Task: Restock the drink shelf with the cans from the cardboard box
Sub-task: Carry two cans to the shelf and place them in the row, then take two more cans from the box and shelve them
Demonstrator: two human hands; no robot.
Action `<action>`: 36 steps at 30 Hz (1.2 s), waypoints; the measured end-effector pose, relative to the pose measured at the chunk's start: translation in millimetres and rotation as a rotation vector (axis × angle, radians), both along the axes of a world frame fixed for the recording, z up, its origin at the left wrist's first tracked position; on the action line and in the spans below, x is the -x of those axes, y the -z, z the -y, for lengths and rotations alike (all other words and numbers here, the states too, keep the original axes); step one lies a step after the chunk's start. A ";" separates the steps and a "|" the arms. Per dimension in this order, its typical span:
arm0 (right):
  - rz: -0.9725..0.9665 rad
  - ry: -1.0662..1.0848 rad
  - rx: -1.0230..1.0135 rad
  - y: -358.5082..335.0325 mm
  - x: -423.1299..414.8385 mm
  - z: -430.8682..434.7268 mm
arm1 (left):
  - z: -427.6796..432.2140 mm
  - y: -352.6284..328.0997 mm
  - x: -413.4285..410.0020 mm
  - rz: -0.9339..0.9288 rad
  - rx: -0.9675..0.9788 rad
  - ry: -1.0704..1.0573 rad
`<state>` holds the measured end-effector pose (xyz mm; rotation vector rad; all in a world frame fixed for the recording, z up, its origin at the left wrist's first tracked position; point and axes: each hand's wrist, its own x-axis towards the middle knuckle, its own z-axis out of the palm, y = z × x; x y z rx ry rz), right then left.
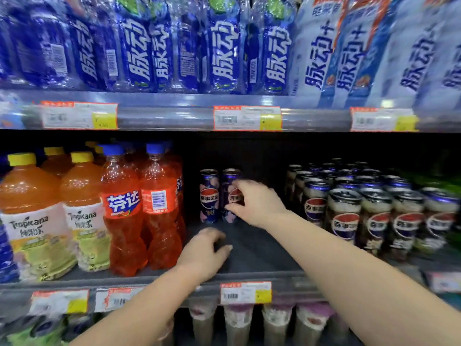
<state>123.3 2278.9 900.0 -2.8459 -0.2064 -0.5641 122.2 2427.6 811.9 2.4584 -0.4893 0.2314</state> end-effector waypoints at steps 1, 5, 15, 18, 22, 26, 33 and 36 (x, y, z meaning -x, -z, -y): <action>-0.017 0.031 -0.019 2.4 12.9 1.9 | -3.1 -3.9 5.2 0.030 -0.006 0.033; -0.051 0.185 -0.008 17.1 73.3 8.6 | -12.6 -9.0 32.6 0.182 -0.025 0.133; -0.218 0.651 0.079 99.8 285.5 67.7 | 79.4 67.2 148.7 0.057 -0.219 0.646; -0.281 0.862 0.025 115.5 361.4 94.7 | 121.2 76.8 185.7 0.030 -0.300 0.774; -0.335 1.123 -0.080 132.8 461.4 128.7 | 179.3 84.1 245.5 0.061 -0.351 0.897; -0.359 1.316 -0.169 144.2 558.9 163.5 | 251.3 88.2 325.5 0.106 -0.374 1.043; -0.427 1.515 -0.225 148.6 729.1 237.4 | 383.0 96.8 496.4 0.118 -0.419 1.236; -0.456 1.552 -0.221 148.9 784.6 268.8 | 430.0 96.6 557.5 0.131 -0.422 1.286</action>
